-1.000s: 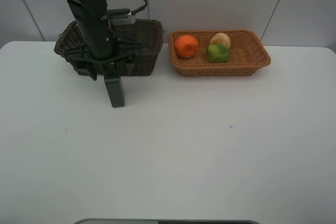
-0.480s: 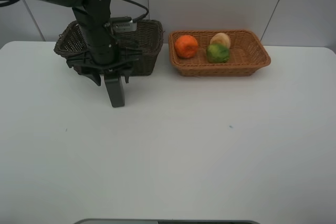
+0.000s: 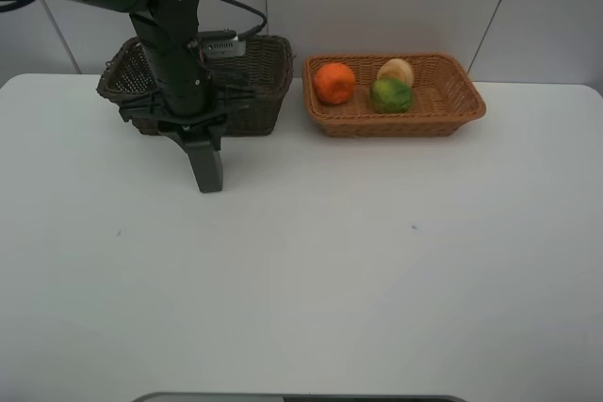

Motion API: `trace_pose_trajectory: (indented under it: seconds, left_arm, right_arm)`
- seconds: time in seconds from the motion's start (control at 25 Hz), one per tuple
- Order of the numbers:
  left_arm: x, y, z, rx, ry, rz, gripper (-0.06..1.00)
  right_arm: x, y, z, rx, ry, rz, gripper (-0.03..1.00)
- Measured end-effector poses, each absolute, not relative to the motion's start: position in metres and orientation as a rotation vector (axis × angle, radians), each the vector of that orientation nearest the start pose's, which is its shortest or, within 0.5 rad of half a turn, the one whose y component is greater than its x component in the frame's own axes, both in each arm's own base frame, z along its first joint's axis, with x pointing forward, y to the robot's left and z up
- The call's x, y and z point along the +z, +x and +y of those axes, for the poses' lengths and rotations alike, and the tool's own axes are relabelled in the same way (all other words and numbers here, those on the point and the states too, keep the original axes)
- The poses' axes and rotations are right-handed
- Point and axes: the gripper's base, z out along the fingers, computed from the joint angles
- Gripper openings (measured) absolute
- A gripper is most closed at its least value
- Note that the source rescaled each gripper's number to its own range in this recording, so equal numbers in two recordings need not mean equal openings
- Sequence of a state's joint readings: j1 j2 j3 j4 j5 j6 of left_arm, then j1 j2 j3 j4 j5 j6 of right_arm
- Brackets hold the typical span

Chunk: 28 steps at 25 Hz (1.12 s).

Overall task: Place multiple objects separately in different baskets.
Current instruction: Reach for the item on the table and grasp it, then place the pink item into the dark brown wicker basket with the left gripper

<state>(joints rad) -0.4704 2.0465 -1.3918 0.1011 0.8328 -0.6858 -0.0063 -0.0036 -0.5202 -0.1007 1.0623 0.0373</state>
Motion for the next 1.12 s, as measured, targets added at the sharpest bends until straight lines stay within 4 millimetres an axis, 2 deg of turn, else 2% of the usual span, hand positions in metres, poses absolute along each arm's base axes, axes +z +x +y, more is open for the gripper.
trace_pose_trajectory:
  seconds: [0.76, 0.84, 1.12]
  left_arm:
    - [0.153, 0.362, -0.176, -0.042, -0.227, 2.941, 0.42]
    - [0.162, 0.361, -0.176, -0.052, -0.221, 2.921, 0.42]
    - [0.213, 0.353, -0.169, -0.084, -0.199, 2.825, 0.42]
  right_arm:
    - [0.283, -0.008, -0.008, -0.1, 0.05, 2.019, 0.92]
    - [0.283, -0.008, -0.008, -0.1, 0.05, 2.019, 0.92]
    - [0.283, -0.008, -0.008, -0.1, 0.05, 2.019, 0.92]
